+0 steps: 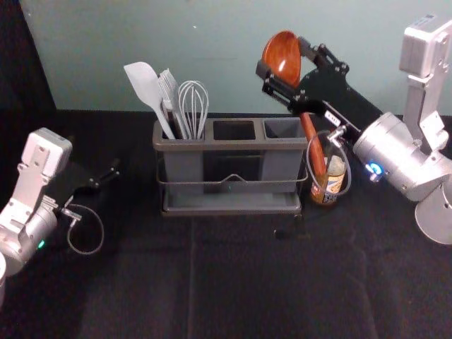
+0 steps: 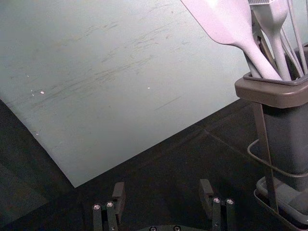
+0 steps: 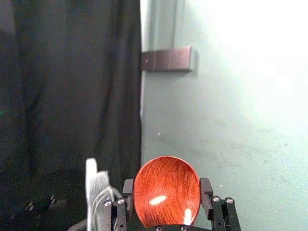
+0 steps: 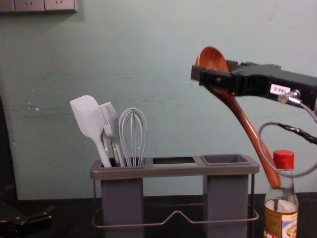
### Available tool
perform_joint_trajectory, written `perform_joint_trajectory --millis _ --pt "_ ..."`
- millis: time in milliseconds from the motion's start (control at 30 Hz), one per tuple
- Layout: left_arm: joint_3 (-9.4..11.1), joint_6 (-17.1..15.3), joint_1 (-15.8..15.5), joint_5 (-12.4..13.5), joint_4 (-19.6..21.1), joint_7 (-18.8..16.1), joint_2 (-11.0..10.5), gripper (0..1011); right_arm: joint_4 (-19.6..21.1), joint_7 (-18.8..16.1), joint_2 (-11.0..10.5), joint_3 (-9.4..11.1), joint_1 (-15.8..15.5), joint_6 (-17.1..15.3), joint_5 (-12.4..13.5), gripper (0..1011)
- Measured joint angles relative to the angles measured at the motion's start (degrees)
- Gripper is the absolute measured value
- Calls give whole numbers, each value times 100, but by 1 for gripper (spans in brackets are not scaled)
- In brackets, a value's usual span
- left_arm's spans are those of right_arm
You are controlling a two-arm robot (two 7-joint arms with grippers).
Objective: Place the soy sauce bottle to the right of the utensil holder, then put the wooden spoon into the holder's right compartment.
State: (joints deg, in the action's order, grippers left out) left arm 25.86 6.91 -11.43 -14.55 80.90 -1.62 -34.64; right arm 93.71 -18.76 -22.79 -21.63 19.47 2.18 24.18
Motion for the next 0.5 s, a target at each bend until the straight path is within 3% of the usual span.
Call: perform_joint_trajectory --millis 500 --pt "0 0 0 0 0 0 0 1005 -717 141 741 187 363 538 -212 837"
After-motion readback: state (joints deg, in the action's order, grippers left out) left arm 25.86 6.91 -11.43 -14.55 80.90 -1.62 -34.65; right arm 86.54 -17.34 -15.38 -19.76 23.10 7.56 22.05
